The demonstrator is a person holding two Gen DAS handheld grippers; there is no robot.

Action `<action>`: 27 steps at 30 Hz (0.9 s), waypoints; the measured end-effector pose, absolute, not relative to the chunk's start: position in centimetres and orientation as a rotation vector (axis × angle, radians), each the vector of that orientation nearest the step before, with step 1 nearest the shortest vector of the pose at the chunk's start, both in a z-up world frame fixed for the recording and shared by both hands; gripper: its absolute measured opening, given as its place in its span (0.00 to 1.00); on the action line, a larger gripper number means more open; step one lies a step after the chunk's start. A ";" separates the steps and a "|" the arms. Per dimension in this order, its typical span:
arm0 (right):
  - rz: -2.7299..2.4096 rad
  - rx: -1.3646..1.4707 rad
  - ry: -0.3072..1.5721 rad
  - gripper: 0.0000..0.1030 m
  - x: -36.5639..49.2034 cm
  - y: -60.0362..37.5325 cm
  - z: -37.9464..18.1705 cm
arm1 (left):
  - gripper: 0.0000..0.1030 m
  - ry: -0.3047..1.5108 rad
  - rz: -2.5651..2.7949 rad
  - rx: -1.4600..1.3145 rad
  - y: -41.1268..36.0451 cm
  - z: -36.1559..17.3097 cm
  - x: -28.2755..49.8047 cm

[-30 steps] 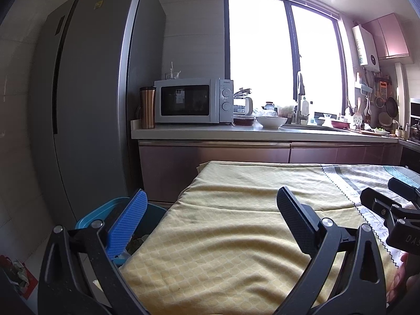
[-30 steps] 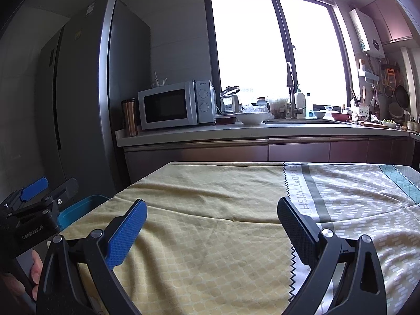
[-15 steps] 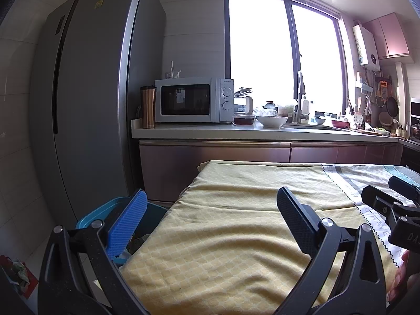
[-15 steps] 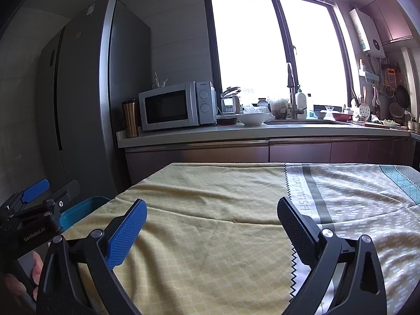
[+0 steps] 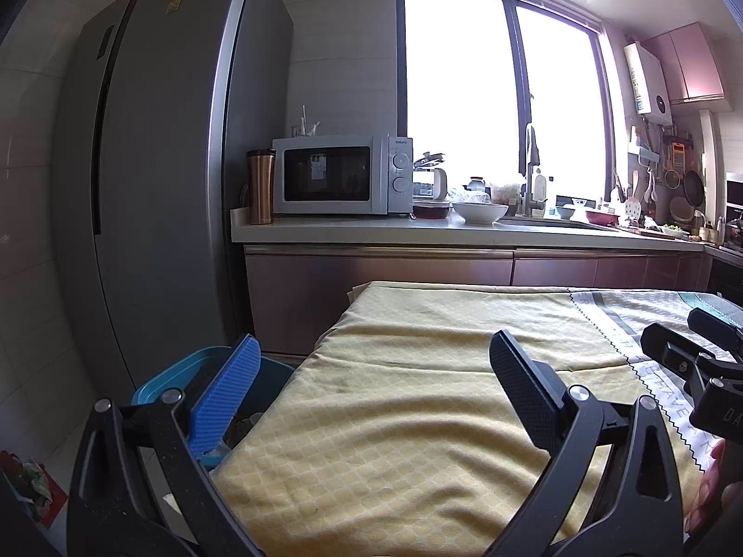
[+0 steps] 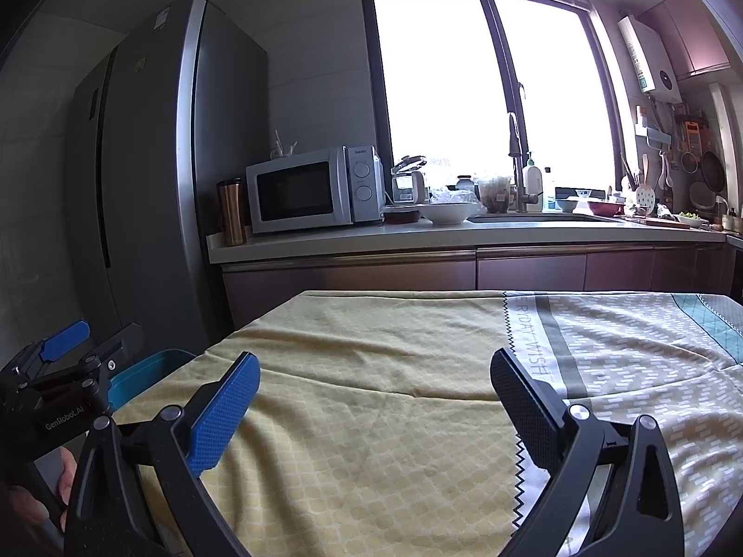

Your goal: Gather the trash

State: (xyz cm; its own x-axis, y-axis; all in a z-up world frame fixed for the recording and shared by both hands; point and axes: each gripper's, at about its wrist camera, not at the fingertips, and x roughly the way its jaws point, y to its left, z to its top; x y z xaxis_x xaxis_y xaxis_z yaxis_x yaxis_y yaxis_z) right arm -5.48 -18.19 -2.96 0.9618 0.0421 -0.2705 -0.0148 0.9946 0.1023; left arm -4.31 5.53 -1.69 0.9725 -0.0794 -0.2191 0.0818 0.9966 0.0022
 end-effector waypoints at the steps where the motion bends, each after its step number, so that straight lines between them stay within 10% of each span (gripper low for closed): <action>1: 0.029 0.100 0.276 0.93 -5.5 -18.2 -2.9 | 0.94 0.221 -0.081 0.012 5.5 -1.7 -4.3; 27: 0.027 0.105 0.278 0.93 -5.3 -18.4 -3.2 | 0.94 0.235 -0.084 0.016 5.2 -2.2 -3.9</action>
State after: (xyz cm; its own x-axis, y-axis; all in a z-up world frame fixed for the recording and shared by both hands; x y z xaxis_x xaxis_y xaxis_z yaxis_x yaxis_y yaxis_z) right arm -5.29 -18.36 -3.19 0.9613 0.0414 -0.2725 -0.0124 0.9942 0.1073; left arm -3.87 5.21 -2.18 0.9691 -0.0811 -0.2329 0.0850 0.9964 0.0064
